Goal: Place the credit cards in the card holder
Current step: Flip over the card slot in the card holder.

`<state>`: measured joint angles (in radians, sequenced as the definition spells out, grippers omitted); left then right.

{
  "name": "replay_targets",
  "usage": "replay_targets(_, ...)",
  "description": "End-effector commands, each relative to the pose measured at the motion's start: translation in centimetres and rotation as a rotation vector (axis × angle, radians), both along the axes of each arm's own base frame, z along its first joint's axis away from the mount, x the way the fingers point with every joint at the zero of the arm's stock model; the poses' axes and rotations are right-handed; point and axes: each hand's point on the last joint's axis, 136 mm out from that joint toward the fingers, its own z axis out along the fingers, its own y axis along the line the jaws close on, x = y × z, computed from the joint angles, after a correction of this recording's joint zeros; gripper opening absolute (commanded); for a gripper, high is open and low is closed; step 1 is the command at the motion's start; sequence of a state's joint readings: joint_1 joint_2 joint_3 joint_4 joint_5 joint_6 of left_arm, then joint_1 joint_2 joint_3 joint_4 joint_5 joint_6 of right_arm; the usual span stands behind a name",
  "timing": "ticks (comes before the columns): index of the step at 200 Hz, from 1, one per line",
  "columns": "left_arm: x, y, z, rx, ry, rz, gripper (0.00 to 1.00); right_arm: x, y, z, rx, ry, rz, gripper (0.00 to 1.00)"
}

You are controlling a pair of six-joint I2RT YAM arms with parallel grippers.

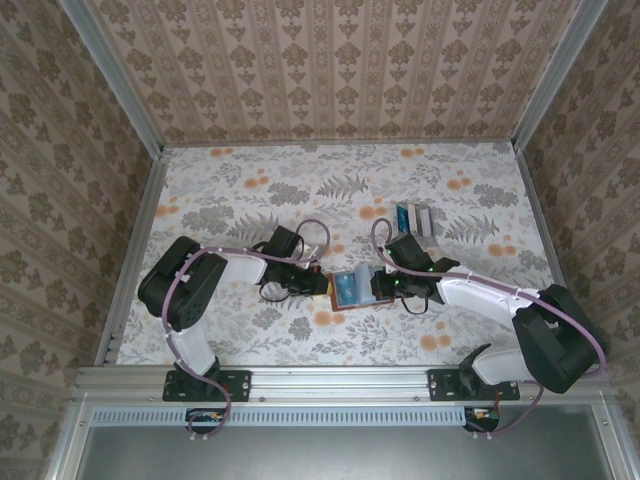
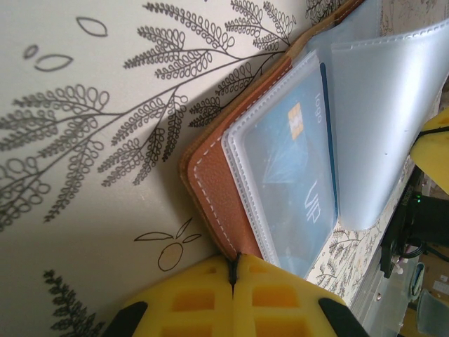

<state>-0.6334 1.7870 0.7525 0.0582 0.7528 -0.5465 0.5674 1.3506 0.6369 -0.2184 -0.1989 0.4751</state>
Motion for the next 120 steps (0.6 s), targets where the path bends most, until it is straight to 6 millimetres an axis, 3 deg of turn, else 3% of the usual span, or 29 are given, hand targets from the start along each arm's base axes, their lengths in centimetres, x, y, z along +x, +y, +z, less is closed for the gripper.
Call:
replay_targets(1, -3.3, 2.6, -5.2, 0.185, 0.086, -0.01, 0.0, -0.4, 0.7, 0.0, 0.041, 0.005, 0.023, 0.13)
replay_targets(35, -3.4, 2.5, -5.3, 0.186, 0.09, -0.019, 0.0, -0.5, 1.9, 0.6, 0.121, -0.01, 0.052, 0.27)
replay_targets(120, -3.4, 2.3, -5.5, 0.181, 0.09, -0.03, 0.0, -0.5, 3.9, 1.5, 0.221, -0.001, 0.115, 0.37)
